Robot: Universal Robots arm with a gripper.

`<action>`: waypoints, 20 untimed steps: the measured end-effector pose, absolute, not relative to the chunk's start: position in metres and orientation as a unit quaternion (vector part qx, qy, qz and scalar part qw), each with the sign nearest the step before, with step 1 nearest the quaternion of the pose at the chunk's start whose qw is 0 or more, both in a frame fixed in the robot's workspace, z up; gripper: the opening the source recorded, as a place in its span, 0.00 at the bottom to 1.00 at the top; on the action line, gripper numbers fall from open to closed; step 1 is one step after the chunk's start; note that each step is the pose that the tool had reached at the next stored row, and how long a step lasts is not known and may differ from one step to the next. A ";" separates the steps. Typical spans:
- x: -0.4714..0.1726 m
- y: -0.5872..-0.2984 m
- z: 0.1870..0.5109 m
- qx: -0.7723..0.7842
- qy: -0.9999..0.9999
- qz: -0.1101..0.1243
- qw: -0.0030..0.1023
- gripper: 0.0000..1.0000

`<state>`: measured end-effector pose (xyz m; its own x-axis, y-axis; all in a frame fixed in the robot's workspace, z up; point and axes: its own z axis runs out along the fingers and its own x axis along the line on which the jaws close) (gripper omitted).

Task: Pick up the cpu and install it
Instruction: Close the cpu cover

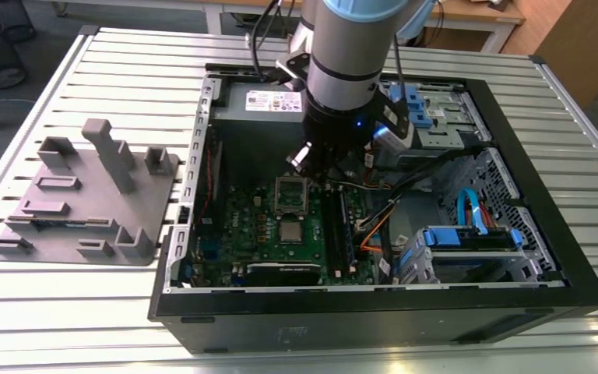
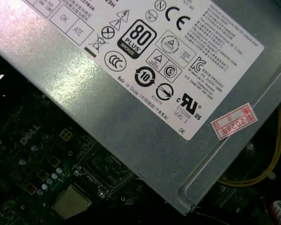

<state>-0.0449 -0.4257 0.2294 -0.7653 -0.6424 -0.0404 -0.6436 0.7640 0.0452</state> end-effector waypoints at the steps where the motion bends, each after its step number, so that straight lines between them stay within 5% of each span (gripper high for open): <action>1: -0.045 -0.426 0.229 -0.342 0.939 0.028 0.012 0.11; 20: -0.044 -0.420 0.217 -0.342 0.939 0.028 0.012 0.11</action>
<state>-0.0436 -0.4199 0.2174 -0.7655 -0.6420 -0.0422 -0.6434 0.7642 0.0451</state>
